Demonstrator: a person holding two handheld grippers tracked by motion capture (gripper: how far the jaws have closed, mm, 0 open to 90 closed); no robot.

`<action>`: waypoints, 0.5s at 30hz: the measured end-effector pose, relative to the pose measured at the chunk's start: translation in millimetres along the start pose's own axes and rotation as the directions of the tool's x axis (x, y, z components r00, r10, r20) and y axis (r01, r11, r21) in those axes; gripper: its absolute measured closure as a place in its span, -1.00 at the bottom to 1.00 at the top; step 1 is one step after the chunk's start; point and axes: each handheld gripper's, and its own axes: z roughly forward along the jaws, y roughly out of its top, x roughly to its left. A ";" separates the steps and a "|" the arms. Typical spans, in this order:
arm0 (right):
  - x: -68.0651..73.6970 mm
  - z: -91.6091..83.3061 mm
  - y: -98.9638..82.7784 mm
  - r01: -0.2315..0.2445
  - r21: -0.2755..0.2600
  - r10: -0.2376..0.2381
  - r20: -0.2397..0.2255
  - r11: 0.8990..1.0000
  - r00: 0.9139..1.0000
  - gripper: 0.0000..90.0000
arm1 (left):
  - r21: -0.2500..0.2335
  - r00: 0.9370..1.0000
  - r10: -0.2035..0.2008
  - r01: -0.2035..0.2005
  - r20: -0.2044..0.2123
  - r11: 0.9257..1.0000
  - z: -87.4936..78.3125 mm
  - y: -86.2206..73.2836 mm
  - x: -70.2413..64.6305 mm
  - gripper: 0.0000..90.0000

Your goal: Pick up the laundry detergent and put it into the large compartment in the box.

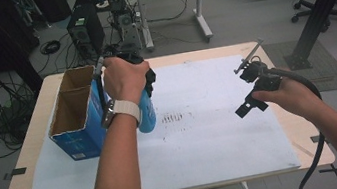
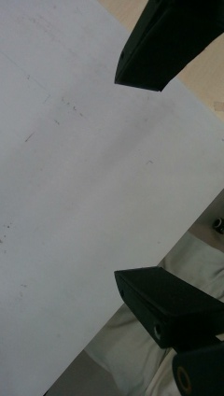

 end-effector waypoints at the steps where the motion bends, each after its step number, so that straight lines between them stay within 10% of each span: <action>1: 0.1 0.2 0.0 0.000 0.000 0.000 -0.001 1.000 1.000 -0.86 | 0.000 1.000 -0.002 0.002 -0.001 1.000 -4.5 -0.3 1.1 -0.16; 15: -1.2 -2.7 -1.5 -0.011 -0.002 0.011 0.002 1.000 1.000 -0.86 | -0.019 1.000 0.001 -0.001 -0.007 1.000 -63.9 -6.9 30.3 -0.16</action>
